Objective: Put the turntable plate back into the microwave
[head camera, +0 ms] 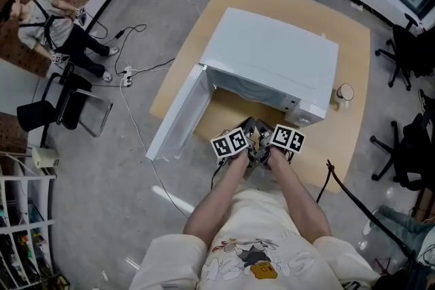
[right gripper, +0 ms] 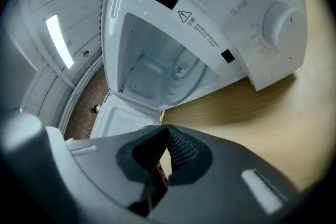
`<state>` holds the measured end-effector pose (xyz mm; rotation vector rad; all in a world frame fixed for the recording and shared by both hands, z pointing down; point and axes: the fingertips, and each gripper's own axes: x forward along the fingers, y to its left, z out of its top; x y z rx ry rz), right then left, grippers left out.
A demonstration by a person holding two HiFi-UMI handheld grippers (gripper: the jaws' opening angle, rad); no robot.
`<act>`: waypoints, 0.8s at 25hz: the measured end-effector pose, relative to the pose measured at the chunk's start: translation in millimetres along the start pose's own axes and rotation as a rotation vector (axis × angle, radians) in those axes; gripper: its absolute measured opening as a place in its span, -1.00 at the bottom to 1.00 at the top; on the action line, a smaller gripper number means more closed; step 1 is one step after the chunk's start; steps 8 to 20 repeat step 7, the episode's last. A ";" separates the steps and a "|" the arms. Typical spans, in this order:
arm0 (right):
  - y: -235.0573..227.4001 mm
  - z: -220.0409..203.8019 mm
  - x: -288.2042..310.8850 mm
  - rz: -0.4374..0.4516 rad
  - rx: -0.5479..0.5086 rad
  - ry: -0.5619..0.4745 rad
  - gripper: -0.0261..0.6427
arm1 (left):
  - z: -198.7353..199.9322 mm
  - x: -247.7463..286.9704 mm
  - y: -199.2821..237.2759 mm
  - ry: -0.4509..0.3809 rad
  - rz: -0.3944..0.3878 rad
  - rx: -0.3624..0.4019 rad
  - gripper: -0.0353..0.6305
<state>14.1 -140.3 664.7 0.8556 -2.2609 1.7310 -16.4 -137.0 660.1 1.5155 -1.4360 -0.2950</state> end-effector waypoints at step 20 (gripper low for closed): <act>10.6 0.6 -0.6 0.023 -0.045 0.027 -0.90 | 5.4 -9.6 -4.3 -0.044 0.000 -0.022 -0.89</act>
